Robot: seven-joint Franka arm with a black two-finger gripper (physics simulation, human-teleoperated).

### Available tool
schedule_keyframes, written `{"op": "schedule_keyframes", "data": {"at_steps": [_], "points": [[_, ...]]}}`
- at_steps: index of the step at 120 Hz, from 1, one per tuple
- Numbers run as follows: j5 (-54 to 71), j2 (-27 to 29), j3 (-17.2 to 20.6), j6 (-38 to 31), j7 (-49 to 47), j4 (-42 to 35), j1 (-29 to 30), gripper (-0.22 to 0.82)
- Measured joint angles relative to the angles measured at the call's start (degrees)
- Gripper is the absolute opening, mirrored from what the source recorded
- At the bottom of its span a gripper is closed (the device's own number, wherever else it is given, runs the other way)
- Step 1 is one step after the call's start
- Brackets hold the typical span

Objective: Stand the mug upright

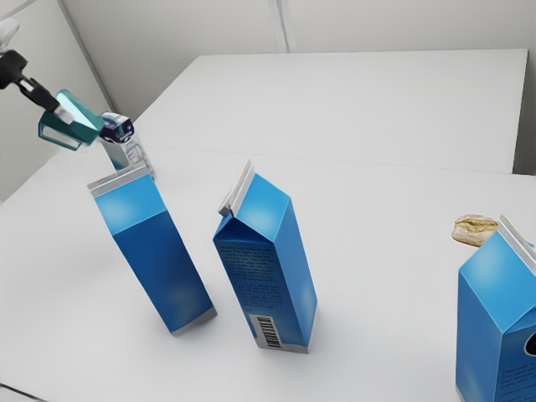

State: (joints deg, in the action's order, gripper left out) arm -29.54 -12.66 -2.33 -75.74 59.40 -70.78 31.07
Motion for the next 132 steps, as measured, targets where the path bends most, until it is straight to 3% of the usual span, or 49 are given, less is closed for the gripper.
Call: {"op": "schedule_keyframes", "data": {"at_steps": [11,24,47,75,132], "points": [[2.77,-1.96,0.00,0.81,-2.84,7.18,-5.93,-0.18],[7.63,-8.07,-0.04,0.79,-6.22,15.25,-14.79,-0.18],[17.18,-17.54,-0.68,-2.06,-11.65,21.25,-24.10,-0.18],[23.87,-24.85,-1.60,-5.27,-17.09,21.41,-28.33,-0.18],[32.75,-25.80,-1.71,-16.70,-28.79,11.04,-35.11,-0.18]]}}
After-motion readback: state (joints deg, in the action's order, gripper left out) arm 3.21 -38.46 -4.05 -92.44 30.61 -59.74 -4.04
